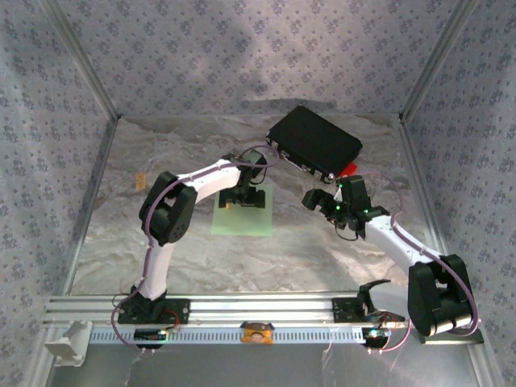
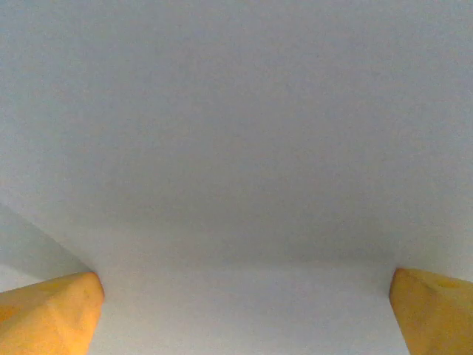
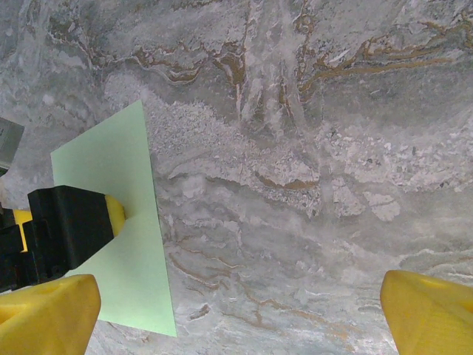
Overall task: Fold a paper plane with a square sheet of paper (pick it up from the middle)
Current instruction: First fold the square sheet of paper in half at the center of the table.
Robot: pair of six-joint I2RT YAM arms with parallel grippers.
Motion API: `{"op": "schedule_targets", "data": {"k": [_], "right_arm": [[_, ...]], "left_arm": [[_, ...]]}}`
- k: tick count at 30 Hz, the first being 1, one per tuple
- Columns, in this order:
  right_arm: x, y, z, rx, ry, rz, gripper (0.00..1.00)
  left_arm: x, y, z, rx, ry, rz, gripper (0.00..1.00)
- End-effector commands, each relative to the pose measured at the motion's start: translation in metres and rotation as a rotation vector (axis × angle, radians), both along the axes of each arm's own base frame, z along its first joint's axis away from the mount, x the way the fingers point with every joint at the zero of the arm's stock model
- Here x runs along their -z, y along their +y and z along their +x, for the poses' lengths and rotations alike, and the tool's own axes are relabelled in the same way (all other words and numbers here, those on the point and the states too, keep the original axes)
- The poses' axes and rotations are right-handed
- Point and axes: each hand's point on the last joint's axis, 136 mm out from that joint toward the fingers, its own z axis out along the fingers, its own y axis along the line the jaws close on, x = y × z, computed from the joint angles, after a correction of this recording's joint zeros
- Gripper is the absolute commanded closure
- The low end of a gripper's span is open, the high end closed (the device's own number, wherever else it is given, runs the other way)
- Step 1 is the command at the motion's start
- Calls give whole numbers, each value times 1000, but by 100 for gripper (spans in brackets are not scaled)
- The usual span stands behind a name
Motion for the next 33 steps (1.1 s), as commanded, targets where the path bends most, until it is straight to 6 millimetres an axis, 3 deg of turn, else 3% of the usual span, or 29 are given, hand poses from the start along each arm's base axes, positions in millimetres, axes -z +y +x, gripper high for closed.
{"op": "schedule_targets", "data": {"k": [1,8,25,33], "right_arm": [[-2,1,2,-2,1,8,1],[-3,0,1,2,1,9,1],[-6,-1,1,5,-13,6,1],[-6,-2,2,16,-15,9,1]], "left_arm": [[39,12,-25,31,120,99,0],[44,12,-28,21,125,85,1],[26,10,-22,1,68,59,4],[11,3,-16,7,18,4,15]]}}
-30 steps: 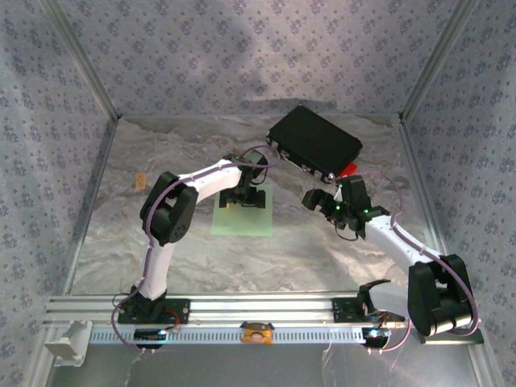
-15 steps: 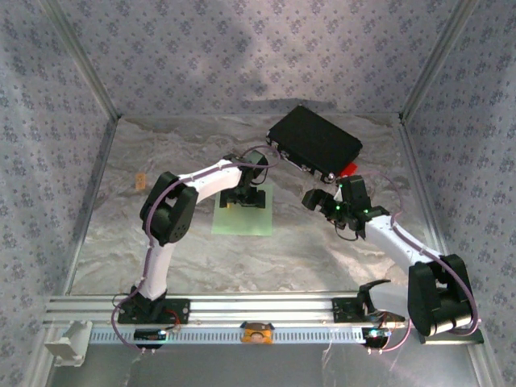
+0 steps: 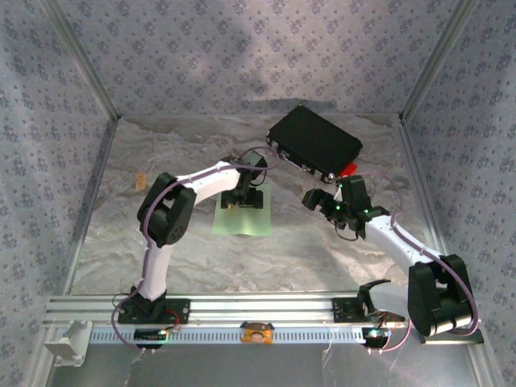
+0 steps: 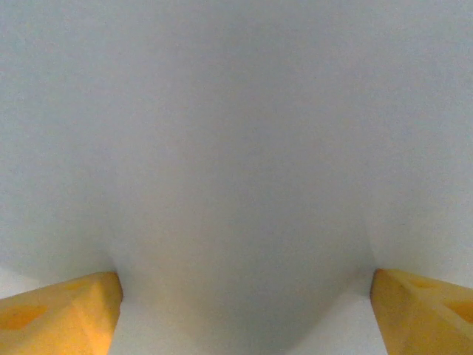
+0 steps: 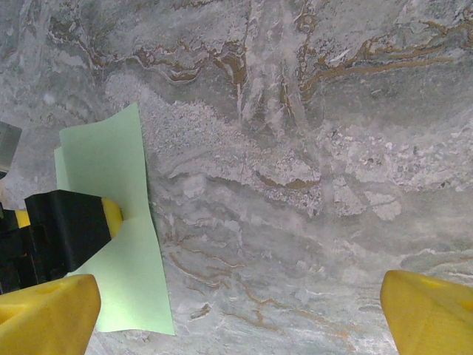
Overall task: Fold a paper plane with a square sheet of paper (pick it up from the middle)
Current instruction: First fold the square sheet of paper in half at the center of the table.
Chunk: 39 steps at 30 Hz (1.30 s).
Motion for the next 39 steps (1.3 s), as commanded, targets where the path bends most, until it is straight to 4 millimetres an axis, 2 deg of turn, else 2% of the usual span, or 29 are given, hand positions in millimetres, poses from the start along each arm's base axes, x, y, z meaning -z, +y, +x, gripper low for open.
{"op": "schedule_targets", "data": {"k": [1,8,14,21,23,24,27,32,37,39], "right_arm": [[-6,-2,2,20,-14,6,1],[-4,-6,2,42,-6,-4,1],[0,-9,1,58,5,-18,1],[-1,-13,2,67,-3,-20,1],[-2,-14,2,76,-4,-21,1],[-1,-17,1,92,2,-27,1],[5,-27,-2,136,43,-54,1],[7,-33,-6,155,59,-45,1],[-1,-33,-4,164,31,-19,1],[-6,-32,-3,163,16,-7,1]], "left_arm": [[12,3,-16,13,49,10,16],[9,-5,-16,33,48,-35,32],[6,-5,-17,-2,49,-40,42],[-5,-21,-18,11,32,-122,51],[-8,-21,-16,9,18,-129,60],[-11,-20,-15,0,3,-131,62],[-17,-22,-13,-19,-32,-161,61],[-34,-30,-12,-27,-63,-232,62],[-56,-40,-13,-30,-90,-330,63],[-66,-51,-14,-16,-87,-405,63]]}}
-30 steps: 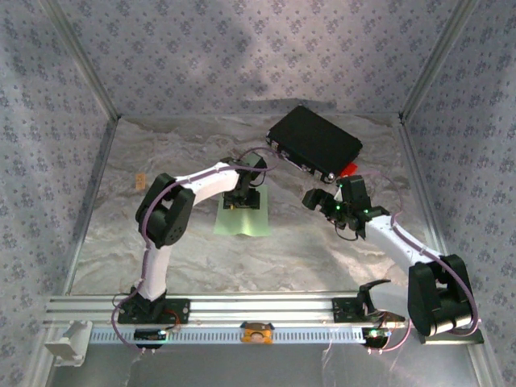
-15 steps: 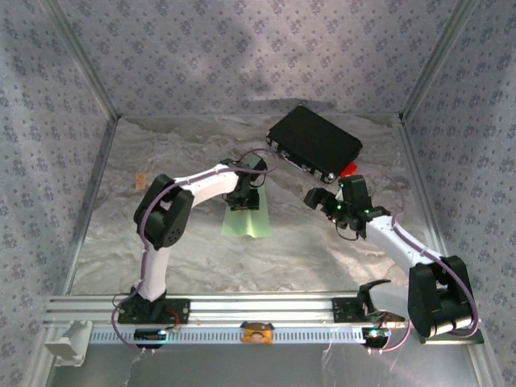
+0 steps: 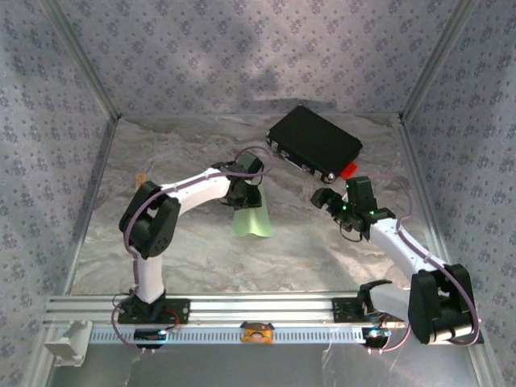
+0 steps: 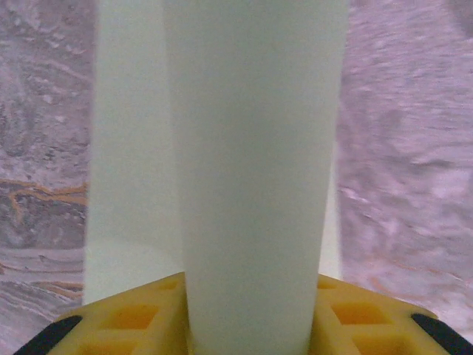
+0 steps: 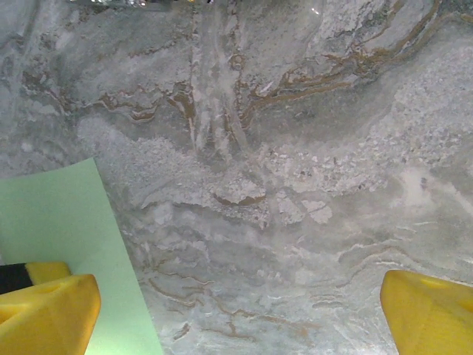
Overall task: Fold a paper plane with a square sheet of paper (pick it up from the middle)
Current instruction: First fold the square sheet of paper in half at the center of the table.
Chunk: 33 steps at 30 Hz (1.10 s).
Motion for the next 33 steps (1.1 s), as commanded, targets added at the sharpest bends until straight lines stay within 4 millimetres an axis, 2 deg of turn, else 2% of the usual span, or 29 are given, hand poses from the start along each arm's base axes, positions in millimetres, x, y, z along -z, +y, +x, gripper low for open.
{"op": "schedule_targets", "data": {"k": [1,6,10,14,17,25,33], "right_arm": [[-6,-2,-2,22,-17,20,1],[-24,1,2,8,-100,52,1],[-43,9,4,-46,-190,86,1],[-48,5,6,-30,-221,67,1],[-50,13,5,-86,-236,78,1],[-43,37,5,-221,-241,154,7],[-32,40,8,-228,-196,160,13]], "left_arm": [[-34,-26,-3,25,-21,-183,63],[-68,-68,-11,136,-29,-469,61],[-83,-87,-21,221,6,-634,60],[-66,-86,-26,204,41,-658,59],[-51,-83,-26,149,60,-675,59],[-25,-79,-26,61,98,-688,58],[-7,-77,-28,13,114,-662,58]]}}
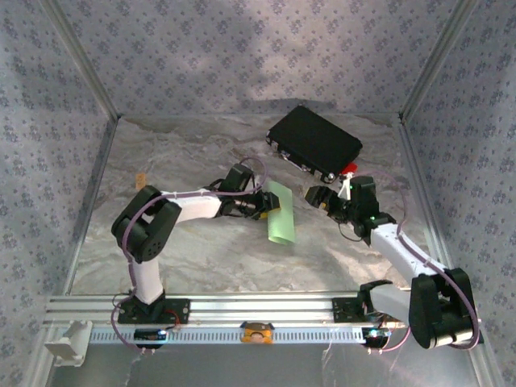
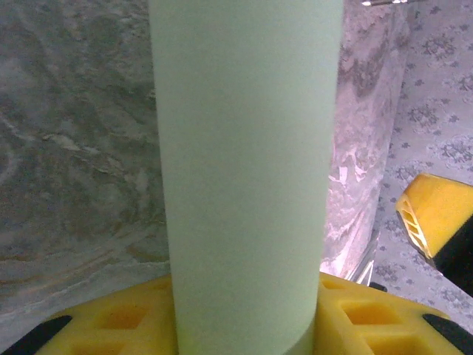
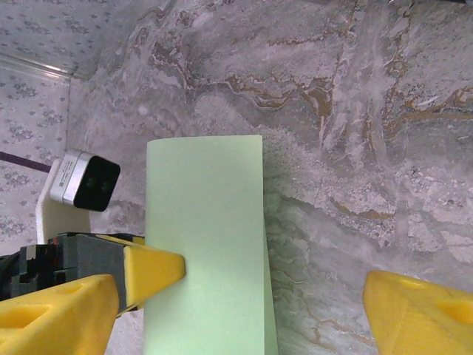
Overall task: Fold a paper plane with a square sheet of paper (pick it up from the middle)
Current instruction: First fold the square sheet of paper in half at the center of the table.
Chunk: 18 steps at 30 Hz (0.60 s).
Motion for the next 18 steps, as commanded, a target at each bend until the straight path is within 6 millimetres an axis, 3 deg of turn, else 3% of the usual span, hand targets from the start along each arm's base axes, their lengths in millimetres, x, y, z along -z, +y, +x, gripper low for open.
{"op": "schedule_targets", "data": {"k": [1,10,18], "right_arm": [[-1,5,1,-28,-8,9,13],[6,13,0,-56,14,25,13],[11,21,0,-78,30,28,16]], "left_arm": [[5,-4,2,-15,6,-18,58],[20,0,-1,-18,21,39,57],[35,15,-1,-5,5,179,52]]}}
